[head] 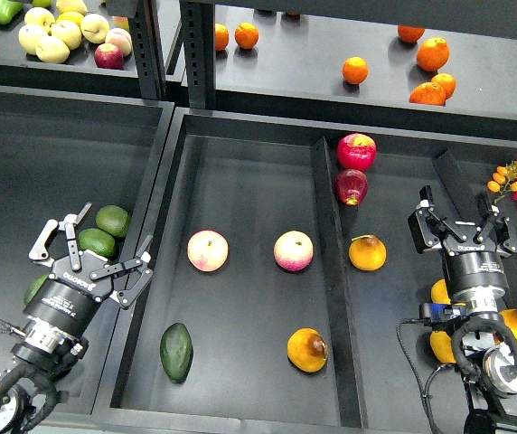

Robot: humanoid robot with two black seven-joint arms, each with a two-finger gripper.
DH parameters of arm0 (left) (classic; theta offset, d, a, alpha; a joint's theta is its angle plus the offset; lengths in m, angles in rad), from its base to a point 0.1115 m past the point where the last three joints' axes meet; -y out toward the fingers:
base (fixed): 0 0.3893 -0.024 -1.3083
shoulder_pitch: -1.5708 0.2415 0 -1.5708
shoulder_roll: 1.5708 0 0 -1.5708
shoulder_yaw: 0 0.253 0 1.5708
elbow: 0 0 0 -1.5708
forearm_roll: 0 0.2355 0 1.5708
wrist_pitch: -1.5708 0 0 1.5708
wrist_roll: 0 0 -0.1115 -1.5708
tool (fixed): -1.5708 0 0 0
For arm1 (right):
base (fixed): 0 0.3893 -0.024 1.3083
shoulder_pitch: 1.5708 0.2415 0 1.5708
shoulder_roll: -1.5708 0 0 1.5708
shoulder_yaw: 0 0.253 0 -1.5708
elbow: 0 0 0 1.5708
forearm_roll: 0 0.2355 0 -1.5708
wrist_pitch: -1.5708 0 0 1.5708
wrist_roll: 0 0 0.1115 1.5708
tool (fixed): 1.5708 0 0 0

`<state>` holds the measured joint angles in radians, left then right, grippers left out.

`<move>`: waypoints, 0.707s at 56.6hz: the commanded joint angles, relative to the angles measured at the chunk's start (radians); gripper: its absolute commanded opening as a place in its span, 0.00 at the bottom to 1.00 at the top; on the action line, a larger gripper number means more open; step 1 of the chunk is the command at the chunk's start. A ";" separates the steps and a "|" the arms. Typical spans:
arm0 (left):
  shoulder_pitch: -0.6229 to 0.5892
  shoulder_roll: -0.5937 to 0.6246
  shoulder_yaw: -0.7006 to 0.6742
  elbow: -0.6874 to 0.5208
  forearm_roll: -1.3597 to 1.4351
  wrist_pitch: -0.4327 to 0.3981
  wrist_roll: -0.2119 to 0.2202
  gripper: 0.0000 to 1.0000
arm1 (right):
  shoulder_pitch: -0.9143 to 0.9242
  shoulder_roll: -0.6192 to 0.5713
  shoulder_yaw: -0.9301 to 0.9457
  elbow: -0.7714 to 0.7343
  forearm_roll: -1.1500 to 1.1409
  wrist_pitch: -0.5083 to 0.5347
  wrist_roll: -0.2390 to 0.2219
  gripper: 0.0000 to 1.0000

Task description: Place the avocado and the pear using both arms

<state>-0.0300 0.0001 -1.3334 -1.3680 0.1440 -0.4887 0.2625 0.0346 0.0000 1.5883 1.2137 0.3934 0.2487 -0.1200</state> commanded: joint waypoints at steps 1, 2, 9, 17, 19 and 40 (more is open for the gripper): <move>-0.131 0.000 0.037 0.033 0.012 0.000 0.072 1.00 | 0.005 0.000 0.001 0.000 -0.002 -0.005 -0.003 0.99; -0.148 0.000 0.048 0.038 0.012 0.000 0.076 1.00 | 0.007 0.000 0.001 0.000 -0.002 -0.006 -0.003 0.99; -0.286 0.086 0.187 0.086 0.012 0.000 0.087 1.00 | 0.013 0.000 0.013 -0.002 -0.002 -0.037 -0.010 0.99; -0.376 0.153 0.316 0.124 0.012 0.000 0.121 1.00 | 0.030 0.000 0.028 -0.003 -0.002 -0.055 -0.014 1.00; -0.399 0.166 0.356 0.130 0.012 0.000 0.135 1.00 | 0.037 0.000 0.038 -0.008 -0.002 -0.065 -0.014 0.99; -0.666 0.291 0.713 0.145 0.011 0.000 0.226 1.00 | 0.093 0.000 0.101 -0.020 -0.005 -0.140 -0.017 0.99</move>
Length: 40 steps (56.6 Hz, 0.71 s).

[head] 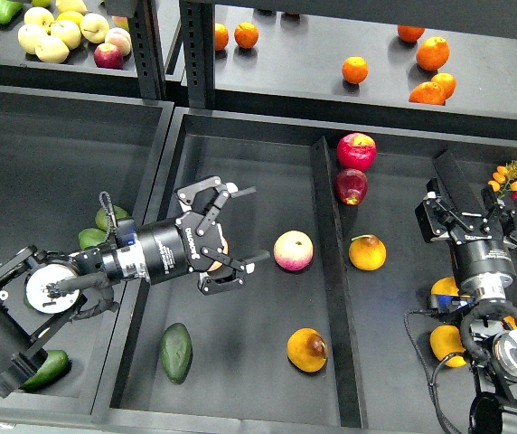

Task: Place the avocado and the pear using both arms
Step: 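Move the left gripper over the central compartment toward the dark green avocado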

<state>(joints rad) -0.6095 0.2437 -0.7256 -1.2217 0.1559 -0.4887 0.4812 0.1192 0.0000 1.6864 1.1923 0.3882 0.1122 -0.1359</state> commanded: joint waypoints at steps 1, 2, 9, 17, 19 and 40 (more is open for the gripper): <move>-0.107 0.054 0.129 -0.001 -0.001 0.000 0.007 1.00 | 0.008 0.000 0.002 0.001 0.000 -0.003 0.001 0.99; -0.114 0.057 0.136 -0.001 -0.001 0.000 0.007 1.00 | 0.008 0.000 0.002 0.001 0.000 -0.003 -0.001 0.99; -0.228 0.108 0.279 -0.001 0.001 0.000 0.007 1.00 | 0.008 0.000 0.002 0.001 0.000 -0.003 -0.001 0.99; -0.367 0.118 0.439 0.001 0.016 0.000 0.007 1.00 | 0.008 0.000 0.001 0.001 0.000 -0.003 -0.001 0.99; -0.398 0.117 0.477 0.002 0.017 0.000 0.007 1.00 | 0.008 0.000 0.001 0.001 0.000 -0.003 -0.001 1.00; -0.746 0.072 0.996 0.036 0.021 0.000 0.007 1.00 | 0.008 0.000 -0.014 0.000 0.000 -0.003 -0.002 0.99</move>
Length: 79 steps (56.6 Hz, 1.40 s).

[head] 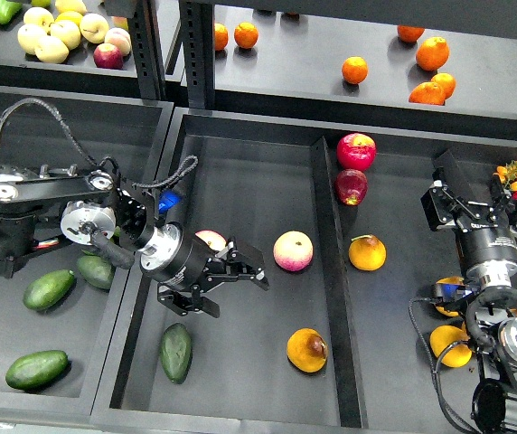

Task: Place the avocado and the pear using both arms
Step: 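Move the left gripper over the central compartment toward the dark green avocado, then lower the left gripper onto the dark green avocado and close it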

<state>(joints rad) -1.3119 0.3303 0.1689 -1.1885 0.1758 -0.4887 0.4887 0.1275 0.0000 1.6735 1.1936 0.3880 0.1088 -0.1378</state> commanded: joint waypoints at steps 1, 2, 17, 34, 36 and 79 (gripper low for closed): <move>-0.046 -0.016 0.109 0.003 0.001 0.000 0.000 1.00 | 0.000 0.000 -0.003 -0.002 0.000 -0.001 0.000 0.99; -0.044 -0.020 0.118 0.003 0.002 0.000 0.000 1.00 | 0.000 0.000 -0.003 -0.002 0.000 0.000 0.000 0.99; -0.038 -0.088 0.210 0.081 0.042 0.000 0.000 1.00 | 0.011 0.000 -0.006 -0.005 -0.003 -0.001 0.000 0.99; -0.041 -0.180 0.290 0.173 0.042 0.000 0.000 1.00 | 0.015 0.000 -0.009 -0.009 -0.005 0.000 0.000 0.99; -0.041 -0.189 0.296 0.179 0.042 0.000 0.000 1.00 | 0.014 0.000 -0.009 -0.011 -0.005 0.000 -0.002 1.00; 0.049 -0.241 0.356 0.287 0.042 0.000 0.000 1.00 | 0.015 0.000 -0.009 -0.025 -0.005 0.006 -0.002 1.00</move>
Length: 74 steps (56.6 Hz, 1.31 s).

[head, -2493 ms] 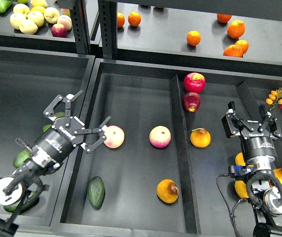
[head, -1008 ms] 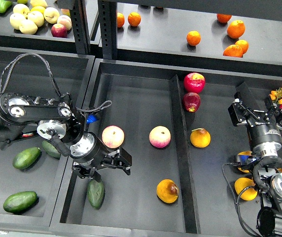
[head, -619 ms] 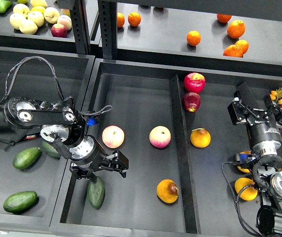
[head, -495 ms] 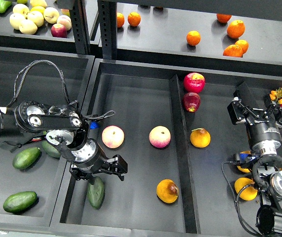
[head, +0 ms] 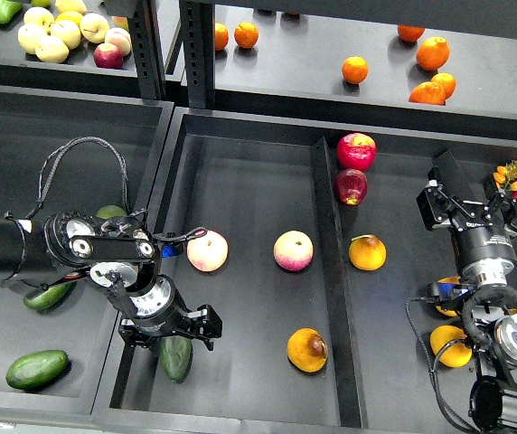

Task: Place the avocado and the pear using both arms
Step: 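Lower the left gripper onto the dark green avocado and close it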

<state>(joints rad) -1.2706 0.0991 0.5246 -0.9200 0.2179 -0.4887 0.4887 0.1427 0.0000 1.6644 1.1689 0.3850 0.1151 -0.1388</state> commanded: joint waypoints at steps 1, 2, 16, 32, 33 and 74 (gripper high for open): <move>0.011 -0.012 0.000 0.023 0.000 0.000 0.000 1.00 | 0.000 0.000 -0.002 0.000 0.000 0.001 0.001 0.99; 0.013 -0.013 0.000 0.024 0.000 0.000 0.000 1.00 | -0.002 0.000 -0.002 0.000 -0.002 0.001 -0.001 1.00; 0.037 -0.048 0.000 0.072 0.001 0.000 0.000 1.00 | 0.000 0.000 -0.012 -0.002 -0.002 0.004 -0.001 0.99; 0.059 -0.073 0.000 0.102 0.009 0.000 0.000 0.99 | -0.002 0.000 -0.014 -0.002 0.000 0.005 0.001 0.99; 0.060 -0.075 0.000 0.104 0.011 0.000 0.000 0.99 | -0.002 0.000 -0.014 -0.002 0.000 0.005 0.001 0.99; 0.105 -0.099 -0.002 0.190 0.061 0.000 0.000 0.87 | -0.005 0.000 -0.026 0.000 0.000 0.008 -0.001 0.99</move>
<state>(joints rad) -1.1708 0.0021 0.5246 -0.7524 0.2790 -0.4887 0.4887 0.1381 0.0000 1.6419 1.1689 0.3851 0.1219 -0.1389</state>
